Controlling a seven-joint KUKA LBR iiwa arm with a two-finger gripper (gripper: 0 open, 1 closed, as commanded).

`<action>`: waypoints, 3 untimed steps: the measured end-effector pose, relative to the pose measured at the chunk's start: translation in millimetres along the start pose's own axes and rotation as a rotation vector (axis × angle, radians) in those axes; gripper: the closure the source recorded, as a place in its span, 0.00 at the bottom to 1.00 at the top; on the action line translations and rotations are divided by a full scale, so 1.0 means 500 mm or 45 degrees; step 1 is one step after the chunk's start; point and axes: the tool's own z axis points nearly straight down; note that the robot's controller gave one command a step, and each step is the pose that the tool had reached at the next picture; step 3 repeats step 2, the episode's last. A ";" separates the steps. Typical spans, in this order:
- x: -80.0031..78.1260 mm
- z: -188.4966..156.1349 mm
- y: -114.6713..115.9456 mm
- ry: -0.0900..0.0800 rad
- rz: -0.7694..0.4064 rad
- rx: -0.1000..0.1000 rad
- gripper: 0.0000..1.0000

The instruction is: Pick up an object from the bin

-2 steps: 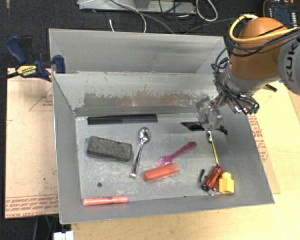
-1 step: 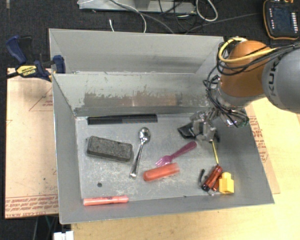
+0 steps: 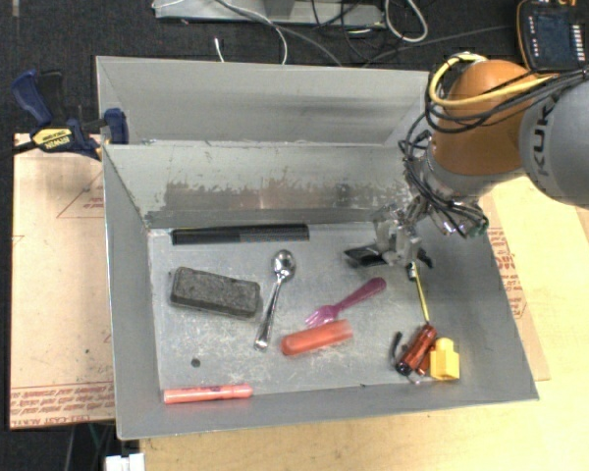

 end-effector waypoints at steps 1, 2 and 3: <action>-0.015 0.083 -0.008 0.008 -0.050 -0.003 1.00; 0.023 0.094 -0.014 0.006 -0.044 -0.007 1.00; 0.023 0.094 -0.014 0.006 -0.044 -0.007 1.00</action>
Offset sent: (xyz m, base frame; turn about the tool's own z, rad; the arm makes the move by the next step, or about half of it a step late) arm -0.0219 -0.0286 -0.0225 -0.0216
